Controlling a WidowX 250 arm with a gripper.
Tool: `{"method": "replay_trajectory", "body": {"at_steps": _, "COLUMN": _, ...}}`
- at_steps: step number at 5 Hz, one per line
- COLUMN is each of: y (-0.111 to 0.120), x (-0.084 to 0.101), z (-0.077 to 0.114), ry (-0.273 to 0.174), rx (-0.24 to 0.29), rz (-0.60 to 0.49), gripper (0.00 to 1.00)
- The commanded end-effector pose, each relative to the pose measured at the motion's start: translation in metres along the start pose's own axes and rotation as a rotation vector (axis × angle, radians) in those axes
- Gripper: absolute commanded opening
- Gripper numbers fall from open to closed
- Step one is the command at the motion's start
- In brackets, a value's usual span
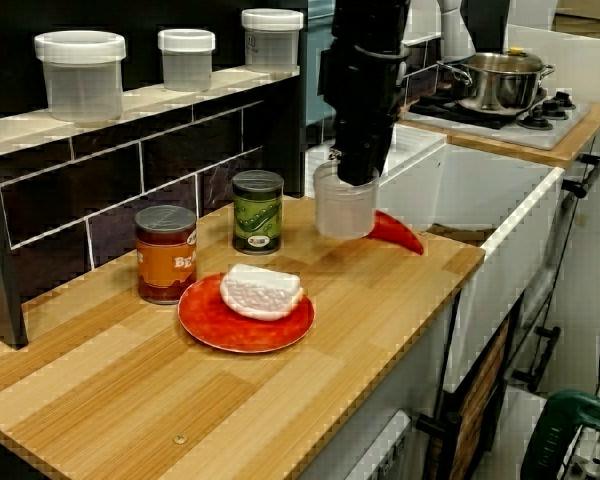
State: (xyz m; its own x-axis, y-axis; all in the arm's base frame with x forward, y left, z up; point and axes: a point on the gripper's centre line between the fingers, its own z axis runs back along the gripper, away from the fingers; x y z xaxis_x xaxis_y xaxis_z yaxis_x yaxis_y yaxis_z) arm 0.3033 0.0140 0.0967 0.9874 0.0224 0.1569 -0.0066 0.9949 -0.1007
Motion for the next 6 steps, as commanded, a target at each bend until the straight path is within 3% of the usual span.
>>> {"method": "replay_trajectory", "body": {"at_steps": 1, "y": 0.039, "x": 0.033, "z": 0.018, "ry": -0.06, "rx": 0.038, "rz": 0.045, "gripper": 0.0}}
{"method": "replay_trajectory", "body": {"at_steps": 3, "y": 0.079, "x": 0.047, "z": 0.034, "ry": -0.073, "rx": 0.03, "rz": 0.127, "gripper": 0.0}}
{"method": "replay_trajectory", "body": {"at_steps": 6, "y": 0.123, "x": 0.058, "z": 0.054, "ry": -0.07, "rx": 0.004, "rz": 0.174, "gripper": 0.0}}
